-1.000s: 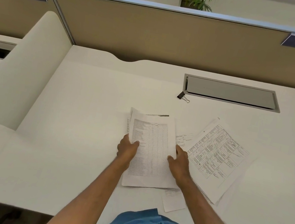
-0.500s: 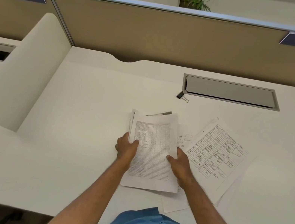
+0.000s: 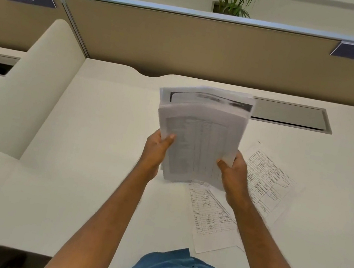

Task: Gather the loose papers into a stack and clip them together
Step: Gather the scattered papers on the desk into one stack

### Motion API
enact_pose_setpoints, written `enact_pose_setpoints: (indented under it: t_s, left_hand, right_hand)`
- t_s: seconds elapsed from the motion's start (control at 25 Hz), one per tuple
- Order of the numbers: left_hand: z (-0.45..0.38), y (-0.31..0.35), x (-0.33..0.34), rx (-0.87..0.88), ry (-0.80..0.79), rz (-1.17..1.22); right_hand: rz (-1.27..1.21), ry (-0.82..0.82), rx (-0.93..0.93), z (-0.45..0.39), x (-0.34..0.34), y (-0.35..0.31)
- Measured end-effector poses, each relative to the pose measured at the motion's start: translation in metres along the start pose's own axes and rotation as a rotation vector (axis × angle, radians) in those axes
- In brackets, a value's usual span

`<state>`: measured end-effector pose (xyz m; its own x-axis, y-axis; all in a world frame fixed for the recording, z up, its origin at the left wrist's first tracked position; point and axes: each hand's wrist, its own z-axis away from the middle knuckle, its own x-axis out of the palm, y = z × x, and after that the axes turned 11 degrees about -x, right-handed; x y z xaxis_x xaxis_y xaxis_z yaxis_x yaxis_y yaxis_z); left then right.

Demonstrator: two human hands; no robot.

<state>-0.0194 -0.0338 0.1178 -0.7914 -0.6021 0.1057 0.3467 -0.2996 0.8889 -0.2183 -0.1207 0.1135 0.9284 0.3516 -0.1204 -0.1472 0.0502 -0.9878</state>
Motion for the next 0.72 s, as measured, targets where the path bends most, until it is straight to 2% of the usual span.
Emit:
enact_pose_setpoints:
  t_s: [0.12, 0.28, 0.36, 0.56, 0.72]
  left_hand:
    - [0.012, 0.031, 0.014, 0.109, -0.016, -0.045]
    - [0.022, 0.032, 0.014, 0.179, -0.081, 0.009]
    - [0.024, 0.013, 0.010, 0.155, -0.112, 0.026]
    - [0.023, -0.052, 0.009, -0.052, -0.084, -0.081]
    - [0.016, -0.040, 0.012, -0.034, -0.058, -0.078]
  right_hand:
    - [-0.042, 0.111, -0.096, -0.001, -0.004, -0.028]
    - [-0.014, 0.173, -0.154, 0.006, -0.016, -0.033]
    - [0.002, 0.164, -0.112, 0.012, -0.020, -0.018]
    - [0.039, 0.069, 0.073, 0.025, -0.013, 0.028]
    - [0.028, 0.113, 0.054, 0.017, -0.013, 0.021]
